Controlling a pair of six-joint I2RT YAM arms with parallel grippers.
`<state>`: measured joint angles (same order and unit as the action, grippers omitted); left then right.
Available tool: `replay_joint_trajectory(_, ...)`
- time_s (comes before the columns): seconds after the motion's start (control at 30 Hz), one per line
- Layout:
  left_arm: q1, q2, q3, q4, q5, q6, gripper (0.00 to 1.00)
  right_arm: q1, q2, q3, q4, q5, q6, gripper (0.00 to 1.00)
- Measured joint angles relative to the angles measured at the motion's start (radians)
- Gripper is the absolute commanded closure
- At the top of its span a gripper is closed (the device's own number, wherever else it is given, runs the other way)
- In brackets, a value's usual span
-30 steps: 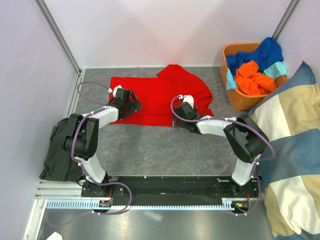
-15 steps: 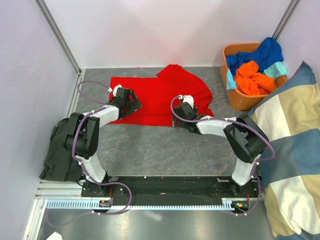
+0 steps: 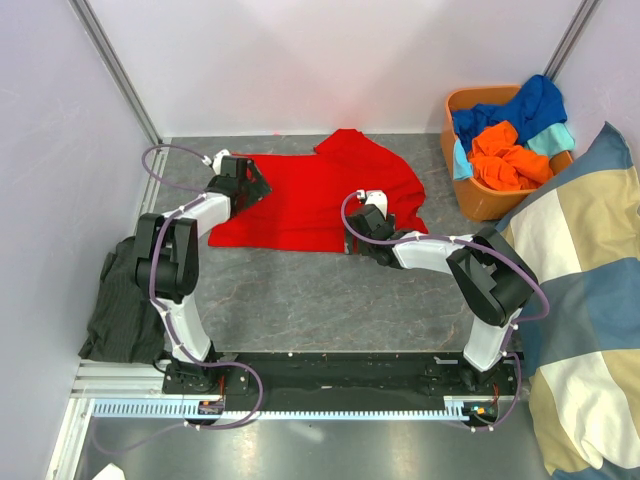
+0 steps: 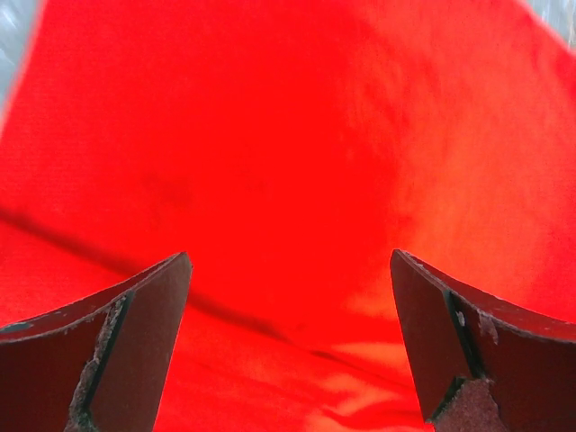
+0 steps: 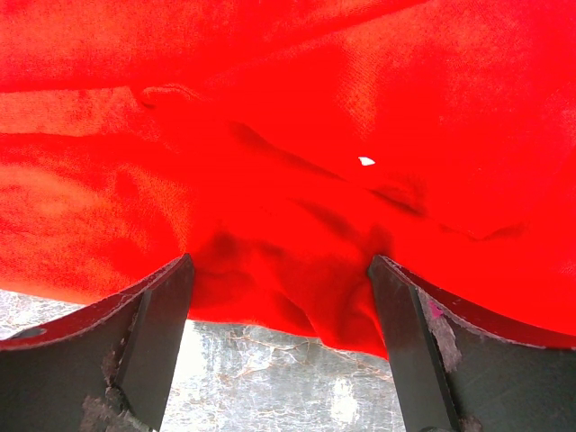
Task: Fold and stack the t-shirts
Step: Fold the flattened tshirt in 1/3 of the way
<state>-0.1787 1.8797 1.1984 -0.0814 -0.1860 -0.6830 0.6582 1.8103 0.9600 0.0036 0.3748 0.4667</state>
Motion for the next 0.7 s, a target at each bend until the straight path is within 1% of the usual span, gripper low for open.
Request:
replay_joint_trajectory(0.17,0.052,0.037,0.068,0.002,0.003,0.029,0.0,0.0,0.0,0.0,0.0,0.0,0.0,0.11)
replay_joint_trajectory(0.33,0.093,0.014,0.055,0.01,0.008,0.034,0.01,0.0,0.001,0.001,-0.001,0.001,0.0,0.11)
replay_joint_trajectory(0.4,0.091,-0.023,0.011,0.018,0.011,0.032,0.01,0.0,0.001,0.001,-0.001,0.001,0.0,0.12)
replay_joint_trajectory(0.5,0.074,-0.105,-0.103,0.034,0.017,0.017,0.01,0.0,0.001,0.001,-0.001,0.001,0.0,0.11)
replay_joint_trajectory(0.57,0.043,-0.151,-0.182,0.044,0.025,0.003,0.01,0.0,0.002,0.001,-0.001,0.001,0.0,0.11)
replay_joint_trajectory(0.7,-0.011,-0.179,-0.286,0.06,0.039,-0.021,0.01,0.001,0.002,0.001,-0.001,0.001,0.0,0.11)
